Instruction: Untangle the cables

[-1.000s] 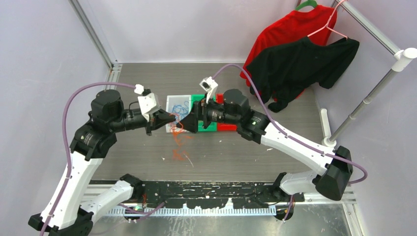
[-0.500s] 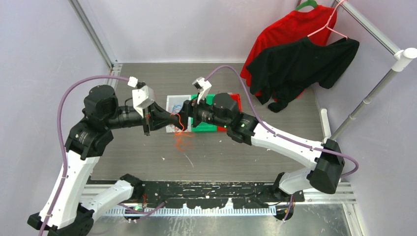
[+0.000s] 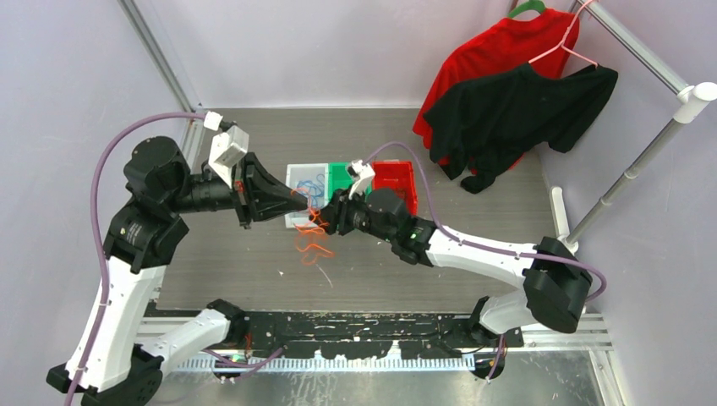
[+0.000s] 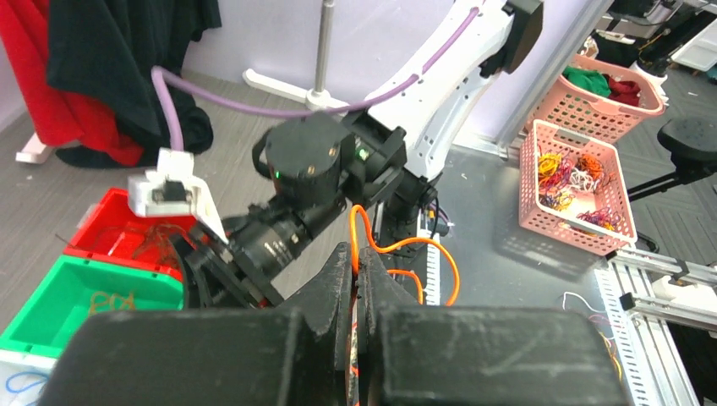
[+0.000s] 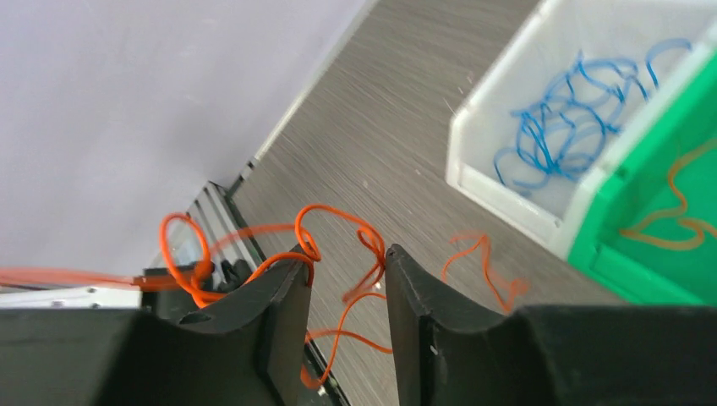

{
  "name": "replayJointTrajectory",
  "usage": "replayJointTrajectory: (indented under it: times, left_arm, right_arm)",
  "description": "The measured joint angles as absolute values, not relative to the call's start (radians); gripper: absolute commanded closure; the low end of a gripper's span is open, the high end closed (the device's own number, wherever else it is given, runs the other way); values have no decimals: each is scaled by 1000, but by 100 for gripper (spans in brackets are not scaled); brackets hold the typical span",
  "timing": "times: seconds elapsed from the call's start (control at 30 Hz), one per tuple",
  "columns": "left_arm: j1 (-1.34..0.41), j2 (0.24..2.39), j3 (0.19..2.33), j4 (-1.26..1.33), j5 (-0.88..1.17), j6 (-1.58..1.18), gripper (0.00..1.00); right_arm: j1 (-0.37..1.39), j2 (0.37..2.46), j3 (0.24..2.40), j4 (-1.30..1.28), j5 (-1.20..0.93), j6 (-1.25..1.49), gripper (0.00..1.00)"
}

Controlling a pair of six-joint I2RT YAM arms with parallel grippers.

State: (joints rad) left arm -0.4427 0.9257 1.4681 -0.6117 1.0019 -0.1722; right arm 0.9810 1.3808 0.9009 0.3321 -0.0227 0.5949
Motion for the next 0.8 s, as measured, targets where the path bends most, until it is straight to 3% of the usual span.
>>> replayJointTrajectory:
  times: [0.8]
  left_arm:
    - [-443,1029,1744,-601,904,-111,100]
  right_arm:
    - [981,1304,520,373,69,711,55]
